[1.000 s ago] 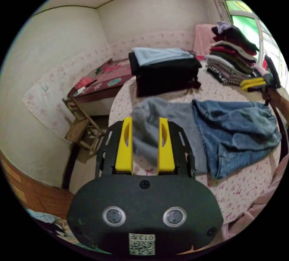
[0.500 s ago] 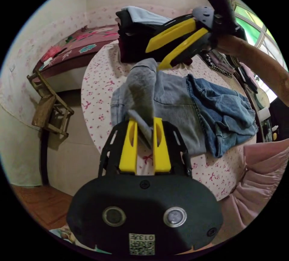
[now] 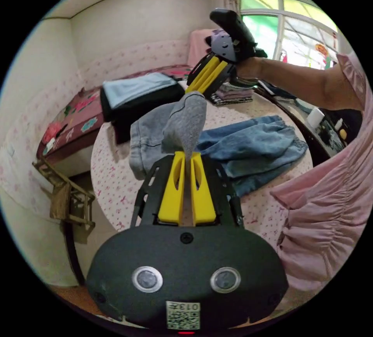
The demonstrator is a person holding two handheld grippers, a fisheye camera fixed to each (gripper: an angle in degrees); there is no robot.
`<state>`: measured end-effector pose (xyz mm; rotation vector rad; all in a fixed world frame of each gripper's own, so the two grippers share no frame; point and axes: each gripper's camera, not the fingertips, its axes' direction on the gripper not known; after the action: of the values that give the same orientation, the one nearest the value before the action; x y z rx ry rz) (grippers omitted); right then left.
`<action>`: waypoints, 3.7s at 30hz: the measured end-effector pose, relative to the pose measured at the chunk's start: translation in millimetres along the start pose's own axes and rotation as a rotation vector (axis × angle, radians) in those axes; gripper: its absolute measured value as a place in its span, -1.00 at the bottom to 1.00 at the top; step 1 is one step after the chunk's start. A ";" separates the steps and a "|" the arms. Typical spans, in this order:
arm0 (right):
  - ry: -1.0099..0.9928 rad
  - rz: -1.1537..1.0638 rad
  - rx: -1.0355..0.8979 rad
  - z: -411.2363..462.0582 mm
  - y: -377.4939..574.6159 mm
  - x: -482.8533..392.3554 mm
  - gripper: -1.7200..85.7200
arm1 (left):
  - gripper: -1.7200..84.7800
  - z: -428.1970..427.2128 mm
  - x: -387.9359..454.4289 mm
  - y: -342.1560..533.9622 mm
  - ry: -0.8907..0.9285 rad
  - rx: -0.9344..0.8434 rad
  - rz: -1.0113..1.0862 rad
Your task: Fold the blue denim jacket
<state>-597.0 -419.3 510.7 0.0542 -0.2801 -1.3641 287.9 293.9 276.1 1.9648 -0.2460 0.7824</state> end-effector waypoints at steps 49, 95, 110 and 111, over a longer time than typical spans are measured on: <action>0.095 0.888 0.112 -169.0 362.7 -213.1 -0.86 | -0.90 250.0 -29.4 95.6 0.783 -0.088 -0.450; 0.313 0.640 -0.152 -115.9 165.5 -294.3 -0.96 | -0.91 329.0 -90.5 149.5 0.866 -0.224 -0.514; 0.274 0.851 0.049 -126.2 236.6 -141.8 -0.96 | -0.94 245.6 -44.7 120.8 0.581 -0.111 -0.308; 0.267 0.843 0.010 -110.0 234.8 -131.1 -0.96 | -0.94 253.0 -42.8 121.7 0.566 -0.138 -0.311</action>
<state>-370.4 -256.5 429.7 0.1110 -0.0626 -0.5078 303.5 11.1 255.3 1.5286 0.3273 1.0418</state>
